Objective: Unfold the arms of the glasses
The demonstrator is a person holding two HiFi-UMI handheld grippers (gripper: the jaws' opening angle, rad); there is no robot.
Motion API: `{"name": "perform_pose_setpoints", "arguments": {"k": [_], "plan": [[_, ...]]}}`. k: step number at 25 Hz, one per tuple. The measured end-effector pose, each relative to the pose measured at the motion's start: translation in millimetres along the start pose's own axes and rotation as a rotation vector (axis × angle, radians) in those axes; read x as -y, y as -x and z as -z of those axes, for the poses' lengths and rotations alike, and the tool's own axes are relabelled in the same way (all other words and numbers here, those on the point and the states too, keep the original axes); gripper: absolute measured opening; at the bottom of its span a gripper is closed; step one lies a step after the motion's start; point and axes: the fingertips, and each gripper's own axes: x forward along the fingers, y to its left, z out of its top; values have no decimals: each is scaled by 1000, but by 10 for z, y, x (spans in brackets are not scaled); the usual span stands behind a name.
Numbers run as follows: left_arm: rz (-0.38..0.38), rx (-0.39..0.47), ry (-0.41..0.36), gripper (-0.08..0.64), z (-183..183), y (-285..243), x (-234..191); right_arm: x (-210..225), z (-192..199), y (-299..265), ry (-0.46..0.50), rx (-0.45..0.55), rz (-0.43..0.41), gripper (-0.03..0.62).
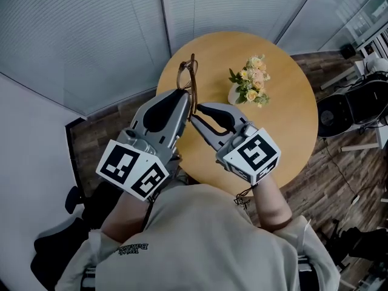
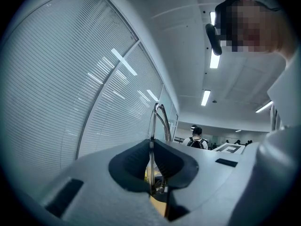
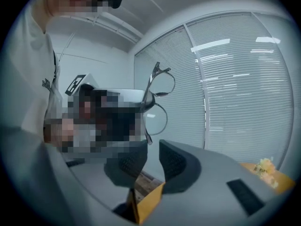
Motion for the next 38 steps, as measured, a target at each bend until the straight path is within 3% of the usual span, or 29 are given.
{"name": "perform_pose_setpoints", "arguments": {"k": [9,13,27,38], "plan": [[-22,-21,-30,41,90,-3,-45,-18,59,117,-5,6,-9,43],[-45,-28,-37,41,130,-3,-145,28,69,218,-67,18,-8,43],[-114,-68,-90,41,296,-21,-418,394,-439,802,-26,144,158,44],[-116,-120,-124,41,474,1,-428,437,-676,949,16,185,186,44]]}}
